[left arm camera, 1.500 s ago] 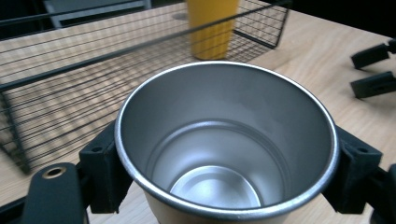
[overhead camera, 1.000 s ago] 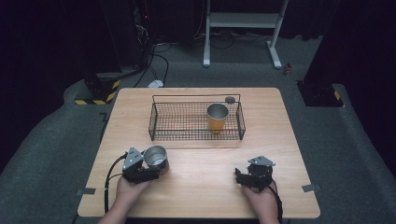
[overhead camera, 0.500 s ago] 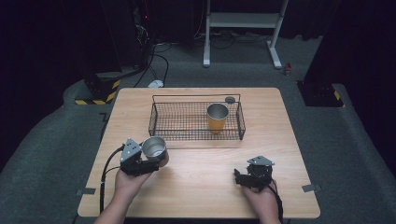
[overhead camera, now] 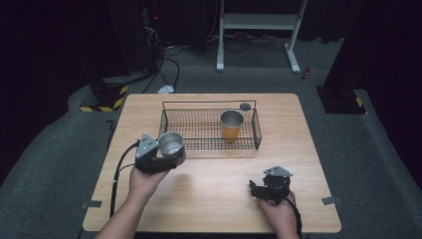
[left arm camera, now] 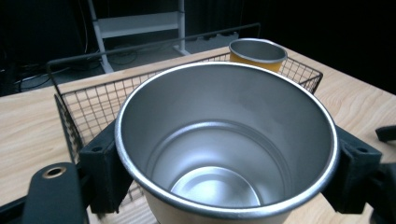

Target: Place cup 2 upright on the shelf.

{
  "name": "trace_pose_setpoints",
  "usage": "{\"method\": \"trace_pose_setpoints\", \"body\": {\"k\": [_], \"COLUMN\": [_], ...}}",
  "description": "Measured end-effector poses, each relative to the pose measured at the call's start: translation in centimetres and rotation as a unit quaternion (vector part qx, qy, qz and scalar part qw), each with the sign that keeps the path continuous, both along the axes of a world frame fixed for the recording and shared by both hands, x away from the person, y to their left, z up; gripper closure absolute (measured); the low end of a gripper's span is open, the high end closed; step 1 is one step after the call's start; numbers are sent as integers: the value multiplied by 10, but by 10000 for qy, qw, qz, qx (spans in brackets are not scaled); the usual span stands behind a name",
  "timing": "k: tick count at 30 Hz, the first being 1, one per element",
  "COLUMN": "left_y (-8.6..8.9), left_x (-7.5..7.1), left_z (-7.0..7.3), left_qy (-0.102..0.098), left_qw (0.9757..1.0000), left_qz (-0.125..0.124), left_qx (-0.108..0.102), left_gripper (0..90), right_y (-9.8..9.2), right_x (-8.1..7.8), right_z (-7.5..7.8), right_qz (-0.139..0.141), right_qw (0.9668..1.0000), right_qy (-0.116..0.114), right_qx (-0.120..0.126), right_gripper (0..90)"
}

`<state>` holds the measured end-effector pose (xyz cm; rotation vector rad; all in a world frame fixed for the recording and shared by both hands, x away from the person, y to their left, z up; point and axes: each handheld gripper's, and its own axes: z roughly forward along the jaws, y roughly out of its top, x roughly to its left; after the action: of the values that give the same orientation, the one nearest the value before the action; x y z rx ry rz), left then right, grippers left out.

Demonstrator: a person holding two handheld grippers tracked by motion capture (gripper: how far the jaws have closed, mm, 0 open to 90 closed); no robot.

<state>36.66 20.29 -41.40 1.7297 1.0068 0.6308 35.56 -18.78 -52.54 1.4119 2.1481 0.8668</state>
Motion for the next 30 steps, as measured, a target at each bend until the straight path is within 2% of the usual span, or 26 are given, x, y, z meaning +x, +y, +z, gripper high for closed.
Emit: {"method": "trace_pose_setpoints", "body": {"k": [3, 9, 14, 21, 30], "left_y": [-5, -14, -22, -32, -32], "left_x": [9, 25, 39, 58, 88], "left_z": [5, 11, 13, 16, 13], "left_qy": [7, -15, -28, -44, 62], "left_qw": [10000, 10000, 10000, 10000, 9998], "left_qz": [-23, 1, -20, -80, 166], "left_qx": [-38, 31, -55, 27, -2], "left_gripper": [187, 187, 187, 188, 188], "right_y": [0, 0, 0, 0, 0], "right_x": [0, 0, 0, 0, 0], "right_z": [0, 0, 0, 0, 0], "right_qz": [1, 6, 6, 8, 7], "right_qw": [10000, 10000, 10000, 10000, 10000], "right_qy": [0, 1, 1, 0, 1], "right_qx": [0, -2, -3, -3, -3], "right_gripper": [98, 98, 98, 98, 98]}}
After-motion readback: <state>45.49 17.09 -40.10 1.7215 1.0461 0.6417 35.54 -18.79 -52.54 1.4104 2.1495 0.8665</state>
